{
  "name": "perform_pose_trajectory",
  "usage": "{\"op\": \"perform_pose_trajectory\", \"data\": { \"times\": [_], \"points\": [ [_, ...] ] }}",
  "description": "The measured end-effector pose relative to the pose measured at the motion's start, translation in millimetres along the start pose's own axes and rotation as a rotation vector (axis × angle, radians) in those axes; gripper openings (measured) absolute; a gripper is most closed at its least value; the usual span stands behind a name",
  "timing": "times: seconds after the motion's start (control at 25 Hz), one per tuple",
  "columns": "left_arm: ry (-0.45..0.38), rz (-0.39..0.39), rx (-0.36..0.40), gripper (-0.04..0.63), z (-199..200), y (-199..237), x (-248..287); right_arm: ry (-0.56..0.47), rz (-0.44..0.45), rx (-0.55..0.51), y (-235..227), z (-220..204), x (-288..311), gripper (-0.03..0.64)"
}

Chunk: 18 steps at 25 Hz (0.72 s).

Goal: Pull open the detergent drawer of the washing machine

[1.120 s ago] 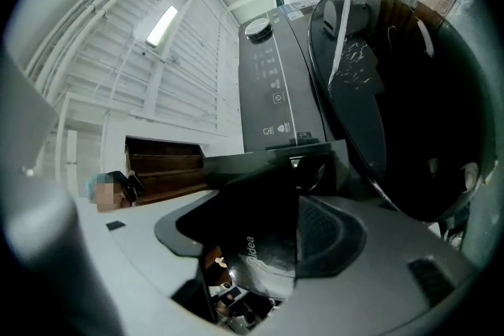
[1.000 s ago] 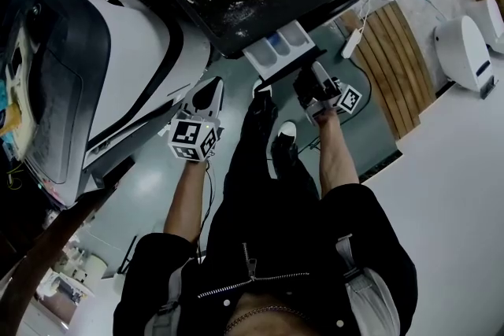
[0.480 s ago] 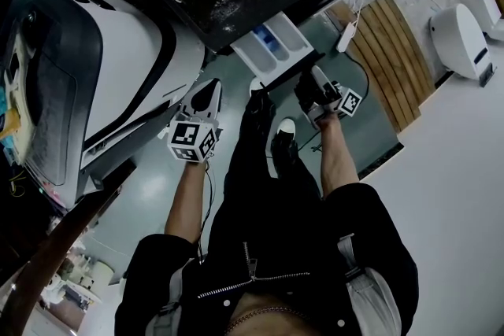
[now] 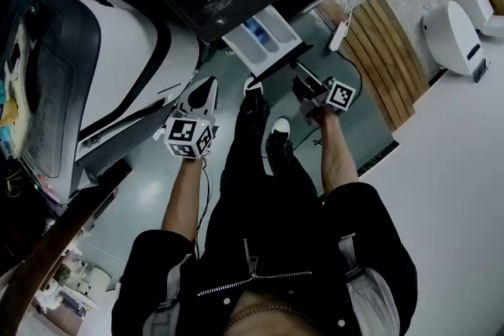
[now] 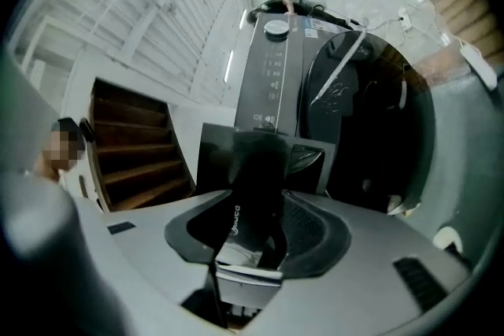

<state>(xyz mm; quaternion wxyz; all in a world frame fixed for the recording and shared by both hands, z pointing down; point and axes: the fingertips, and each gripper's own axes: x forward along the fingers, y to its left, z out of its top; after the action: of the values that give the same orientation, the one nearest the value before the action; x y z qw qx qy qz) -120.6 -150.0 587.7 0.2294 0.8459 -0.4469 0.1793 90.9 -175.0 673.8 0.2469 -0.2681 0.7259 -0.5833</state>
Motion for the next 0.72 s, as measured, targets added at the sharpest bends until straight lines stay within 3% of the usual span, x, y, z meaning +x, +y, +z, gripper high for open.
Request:
{"op": "perform_pose_trajectory", "data": {
  "times": [0.04, 0.16, 0.28, 0.4, 0.6, 0.72],
  "points": [
    [-0.004, -0.002, 0.002, 0.021, 1, -3, -1, 0.035, -0.024, -0.040, 3, -4, 1, 0.147],
    [-0.020, -0.004, 0.012, 0.021, 3, -12, -7, 0.117, -0.098, -0.143, 12, -17, 0, 0.125],
    [-0.038, -0.005, 0.023, 0.021, 6, -22, -14, 0.216, -0.234, -0.288, 6, -35, -11, 0.083],
    [-0.054, -0.006, 0.034, 0.021, 9, -33, -22, 0.294, -0.278, -0.409, 16, -51, -18, 0.005],
    [-0.092, -0.006, 0.061, 0.021, 21, -55, -36, 0.411, -0.356, -0.598, 33, -71, -30, 0.005],
    [-0.116, 0.001, 0.075, 0.021, 26, -65, -47, 0.506, -0.437, -0.775, 43, -86, -37, 0.005]
  ]
}}
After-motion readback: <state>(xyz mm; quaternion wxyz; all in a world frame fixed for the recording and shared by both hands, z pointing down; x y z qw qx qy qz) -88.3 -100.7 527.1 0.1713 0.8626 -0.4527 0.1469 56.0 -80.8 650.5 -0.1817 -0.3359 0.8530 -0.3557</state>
